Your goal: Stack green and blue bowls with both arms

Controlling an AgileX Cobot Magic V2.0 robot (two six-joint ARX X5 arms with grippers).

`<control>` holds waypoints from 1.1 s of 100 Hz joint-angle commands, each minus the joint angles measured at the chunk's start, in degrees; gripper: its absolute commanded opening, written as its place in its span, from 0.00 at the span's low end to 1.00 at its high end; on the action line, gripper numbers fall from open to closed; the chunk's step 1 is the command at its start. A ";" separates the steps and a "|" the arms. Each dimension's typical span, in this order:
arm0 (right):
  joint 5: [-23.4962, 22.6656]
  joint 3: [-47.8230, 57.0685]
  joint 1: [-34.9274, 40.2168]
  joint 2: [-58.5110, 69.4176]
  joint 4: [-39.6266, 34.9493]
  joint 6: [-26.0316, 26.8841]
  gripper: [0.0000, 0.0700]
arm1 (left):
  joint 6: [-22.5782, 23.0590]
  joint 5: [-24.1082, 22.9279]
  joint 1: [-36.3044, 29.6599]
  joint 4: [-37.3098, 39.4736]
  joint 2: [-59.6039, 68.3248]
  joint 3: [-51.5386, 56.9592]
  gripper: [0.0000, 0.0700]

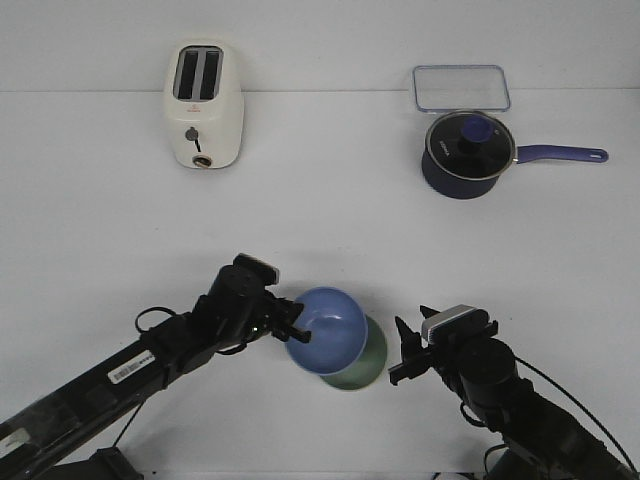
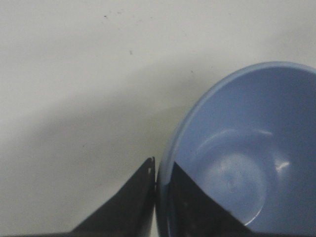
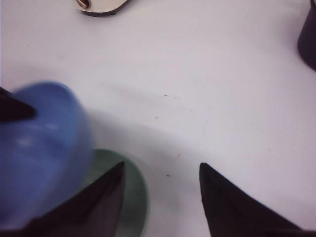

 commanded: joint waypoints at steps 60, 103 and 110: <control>0.11 0.35 0.52 0.33 0.46 -0.90 0.57 | 0.31 -3.26 -5.49 3.89 -1.16 1.07 0.49; 0.00 -0.22 1.73 -7.41 -1.99 -1.49 0.61 | 2.47 -19.67 -4.26 -6.60 -34.42 -12.13 0.48; 0.00 -0.63 1.86 -7.74 -2.14 -1.49 0.56 | 1.97 -21.31 -4.17 -6.60 -37.81 -15.34 0.38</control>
